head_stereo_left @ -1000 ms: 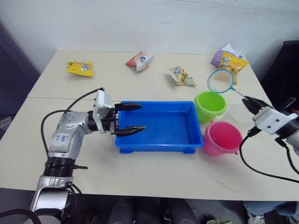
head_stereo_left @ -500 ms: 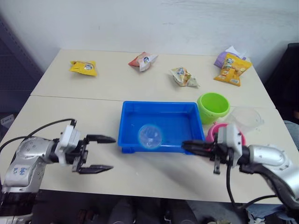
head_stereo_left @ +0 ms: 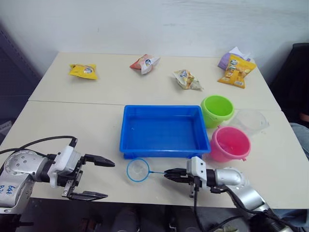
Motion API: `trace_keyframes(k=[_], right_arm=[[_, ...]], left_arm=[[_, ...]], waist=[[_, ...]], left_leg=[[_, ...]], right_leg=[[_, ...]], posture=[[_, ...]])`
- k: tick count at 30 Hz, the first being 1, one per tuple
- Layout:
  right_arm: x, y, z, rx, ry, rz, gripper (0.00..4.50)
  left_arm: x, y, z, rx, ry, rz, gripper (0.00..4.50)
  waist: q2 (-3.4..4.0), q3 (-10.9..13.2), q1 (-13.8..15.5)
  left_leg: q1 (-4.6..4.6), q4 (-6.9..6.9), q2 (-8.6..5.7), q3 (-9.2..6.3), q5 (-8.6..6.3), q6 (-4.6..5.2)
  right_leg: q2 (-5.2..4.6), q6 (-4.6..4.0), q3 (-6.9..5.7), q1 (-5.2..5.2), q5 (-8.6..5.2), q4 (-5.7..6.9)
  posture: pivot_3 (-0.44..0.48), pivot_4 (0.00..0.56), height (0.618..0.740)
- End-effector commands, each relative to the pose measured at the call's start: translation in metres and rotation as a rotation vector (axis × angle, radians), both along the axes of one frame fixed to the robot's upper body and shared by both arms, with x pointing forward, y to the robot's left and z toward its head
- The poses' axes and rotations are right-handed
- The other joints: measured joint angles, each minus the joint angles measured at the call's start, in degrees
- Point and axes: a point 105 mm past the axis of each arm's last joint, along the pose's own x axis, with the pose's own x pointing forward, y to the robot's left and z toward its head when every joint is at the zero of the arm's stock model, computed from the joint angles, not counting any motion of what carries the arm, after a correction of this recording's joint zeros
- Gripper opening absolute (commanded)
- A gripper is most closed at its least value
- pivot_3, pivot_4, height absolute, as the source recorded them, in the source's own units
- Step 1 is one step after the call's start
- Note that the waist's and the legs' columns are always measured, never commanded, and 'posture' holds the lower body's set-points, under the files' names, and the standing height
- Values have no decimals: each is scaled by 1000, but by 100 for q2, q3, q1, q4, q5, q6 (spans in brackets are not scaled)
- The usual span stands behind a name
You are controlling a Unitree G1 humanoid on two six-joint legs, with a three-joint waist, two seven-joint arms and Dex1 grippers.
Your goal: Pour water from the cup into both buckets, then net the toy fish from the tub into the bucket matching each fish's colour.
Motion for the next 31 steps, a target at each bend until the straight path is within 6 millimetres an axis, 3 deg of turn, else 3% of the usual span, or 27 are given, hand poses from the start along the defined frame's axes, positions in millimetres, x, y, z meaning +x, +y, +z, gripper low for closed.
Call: trace_keyframes(k=[1,4,9,12,18,21,25,27,31], right_arm=[[-10,4,-5,30,39,59,409],[-10,6,-3,54,66,67,1705],[-11,0,13,51,-6,81,4305],[-20,-12,37,78,-46,71,4411],[-56,-51,86,111,-70,18,4411],[-56,-89,101,81,-129,-140,4411],[-55,-144,123,-30,-232,-304,4411],[-55,-159,135,-28,-244,-370,4411],[-52,-186,137,-128,-305,-412,4411]], left_arm=[[2,-2,12,21,-47,-22,4497],[6,3,8,55,-64,-11,4500],[7,6,14,34,-55,31,4500],[9,9,24,17,-87,93,4500],[30,54,9,173,-202,363,4500],[37,77,-3,200,-238,483,4500],[44,80,-14,186,-272,509,4500],[50,80,-15,187,-290,518,4500],[56,93,-27,254,-336,556,4500]], waist=[[0,0,5],[0,0,-7],[2,1,-13],[3,2,5],[3,2,39],[1,0,21],[-4,-2,16],[-8,-4,28],[-10,-5,32]], left_leg=[[-1,2,0,0,0,0],[-1,4,0,1,-1,1],[2,0,1,0,-3,3],[0,2,1,-1,-5,5],[-1,-1,0,-2,-16,14],[6,-2,2,-3,-19,19],[7,-1,2,4,-24,27],[6,-1,2,4,-24,28],[8,-5,2,2,-25,27]], right_leg=[[0,0,0,1,0,0],[0,1,0,2,0,0],[2,0,0,-1,0,7],[1,1,0,-1,0,6],[1,1,-1,7,0,-10],[3,1,-3,12,0,-6],[2,4,2,13,2,-8],[0,5,2,12,2,-8],[1,4,1,12,2,-9]], posture=[[0,150,738],[0,150,738],[0,150,738],[0,150,738],[0,150,738],[0,150,738],[0,150,738],[0,150,738],[0,150,738]])
